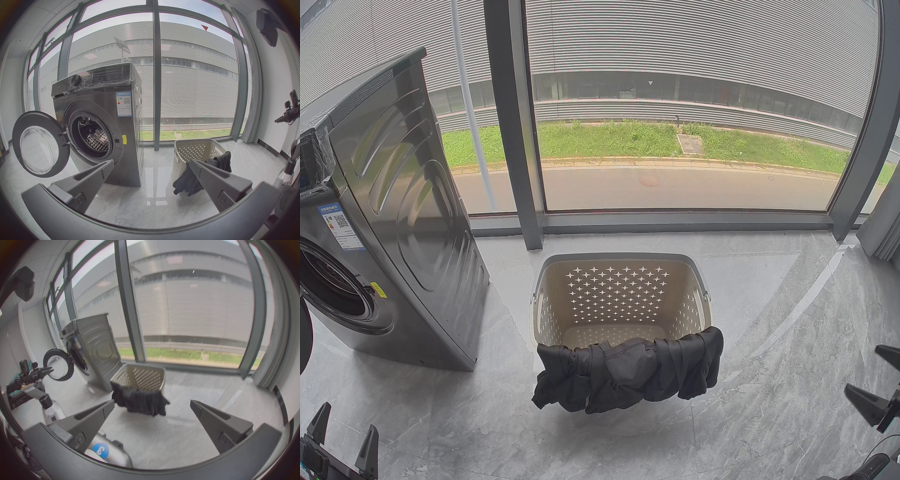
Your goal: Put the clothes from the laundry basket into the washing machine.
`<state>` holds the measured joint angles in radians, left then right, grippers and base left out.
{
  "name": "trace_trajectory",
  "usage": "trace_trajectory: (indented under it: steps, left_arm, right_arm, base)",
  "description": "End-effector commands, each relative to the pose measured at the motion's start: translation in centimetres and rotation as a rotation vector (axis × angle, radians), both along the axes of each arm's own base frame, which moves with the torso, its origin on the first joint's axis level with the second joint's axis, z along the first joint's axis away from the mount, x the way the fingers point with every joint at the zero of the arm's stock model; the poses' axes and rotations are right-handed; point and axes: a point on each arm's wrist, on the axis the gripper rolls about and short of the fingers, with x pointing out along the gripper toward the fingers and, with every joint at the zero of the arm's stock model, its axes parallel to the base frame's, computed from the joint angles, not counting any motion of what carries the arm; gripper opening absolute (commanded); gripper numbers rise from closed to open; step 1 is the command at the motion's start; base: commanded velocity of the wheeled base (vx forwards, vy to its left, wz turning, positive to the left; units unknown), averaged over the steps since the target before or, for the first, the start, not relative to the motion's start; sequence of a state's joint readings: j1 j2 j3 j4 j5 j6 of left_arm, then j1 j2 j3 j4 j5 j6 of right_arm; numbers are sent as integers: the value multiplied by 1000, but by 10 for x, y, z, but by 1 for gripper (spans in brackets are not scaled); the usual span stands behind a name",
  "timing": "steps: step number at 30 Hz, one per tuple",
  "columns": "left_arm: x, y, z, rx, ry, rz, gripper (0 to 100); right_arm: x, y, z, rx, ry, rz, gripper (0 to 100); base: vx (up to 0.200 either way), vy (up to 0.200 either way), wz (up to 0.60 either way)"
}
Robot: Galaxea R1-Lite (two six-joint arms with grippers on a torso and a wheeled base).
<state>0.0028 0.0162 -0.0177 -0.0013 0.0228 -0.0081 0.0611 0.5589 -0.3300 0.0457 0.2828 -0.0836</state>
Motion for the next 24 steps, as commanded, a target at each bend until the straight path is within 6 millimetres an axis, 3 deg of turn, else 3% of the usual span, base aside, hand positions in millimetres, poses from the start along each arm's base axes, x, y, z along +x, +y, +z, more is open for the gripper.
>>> trace_trajectory:
  steps: [1,11,14,24]
  left_arm:
    - [0,0,-5,-4,1,1,100]
    - [0,0,-5,-4,1,-1,100]
    - [0,0,-5,-6,1,-3,100]
    - [0,0,-5,-6,1,-1,100]
  right_arm:
    - [51,14,-27,-42,346,165,100]
    - [100,23,-50,-40,465,158,100]
    - [123,28,-65,4,497,137,100]
    - [161,41,-97,-6,576,75,100]
  base:
    - [0,0,0]
    - [0,0,0]
    - [0,0,0]
    - [0,0,0]
